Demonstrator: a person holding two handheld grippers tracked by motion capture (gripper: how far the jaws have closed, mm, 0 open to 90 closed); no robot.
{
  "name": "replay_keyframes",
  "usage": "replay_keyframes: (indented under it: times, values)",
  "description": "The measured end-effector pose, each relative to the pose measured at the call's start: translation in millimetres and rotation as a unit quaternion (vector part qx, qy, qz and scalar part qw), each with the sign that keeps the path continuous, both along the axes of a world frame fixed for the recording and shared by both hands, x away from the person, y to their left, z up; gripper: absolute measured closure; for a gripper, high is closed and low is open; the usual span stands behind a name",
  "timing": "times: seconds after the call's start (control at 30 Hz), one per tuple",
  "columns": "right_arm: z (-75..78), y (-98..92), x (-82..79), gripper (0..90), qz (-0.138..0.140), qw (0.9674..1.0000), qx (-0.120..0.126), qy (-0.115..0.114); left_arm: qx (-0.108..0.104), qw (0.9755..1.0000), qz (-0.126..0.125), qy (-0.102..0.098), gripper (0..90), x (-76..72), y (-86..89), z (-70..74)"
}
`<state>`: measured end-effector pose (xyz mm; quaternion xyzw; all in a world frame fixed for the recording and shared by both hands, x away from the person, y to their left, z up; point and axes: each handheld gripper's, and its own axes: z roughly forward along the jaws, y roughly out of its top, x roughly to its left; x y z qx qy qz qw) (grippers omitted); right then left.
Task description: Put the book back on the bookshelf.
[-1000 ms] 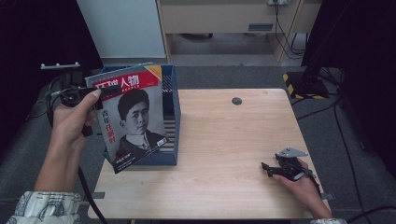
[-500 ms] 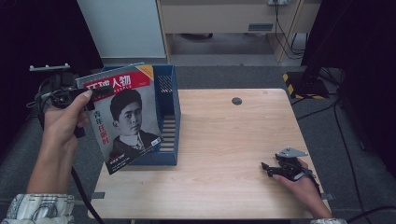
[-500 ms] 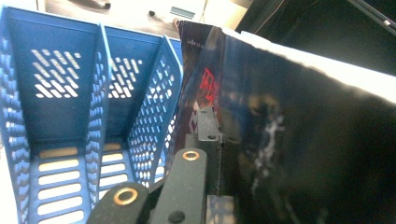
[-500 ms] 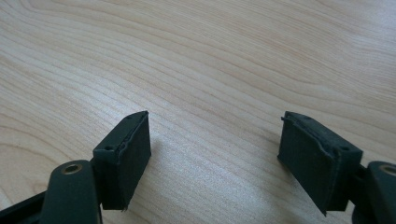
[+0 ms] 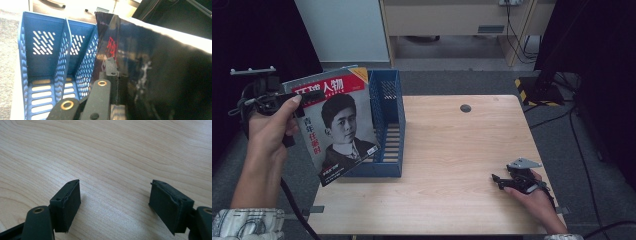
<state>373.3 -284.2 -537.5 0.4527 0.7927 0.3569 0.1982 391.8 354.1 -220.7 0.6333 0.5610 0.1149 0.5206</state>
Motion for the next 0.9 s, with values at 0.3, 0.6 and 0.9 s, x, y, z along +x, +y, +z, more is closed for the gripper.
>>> replay_keyframes:
  times: [0.3, 0.6, 0.9]
  values:
    - [-0.3, 0.3, 0.3, 25.3, 0.001, 1.0000, -0.001, -0.002, 0.009, 0.9998, 0.019, -0.002, 86.2, -4.0, 11.5, 1.6]
    - [-0.3, 0.4, 0.3, 25.3, 0.001, 1.0000, -0.001, -0.003, 0.014, 0.9991, 0.039, -0.002, 86.2, -7.4, 26.0, -1.0]
    - [-0.3, 0.5, 0.3, 25.3, 0.001, 1.0000, -0.002, -0.003, 0.033, 0.9978, 0.057, 0.003, 86.3, -6.3, 37.1, -4.9]
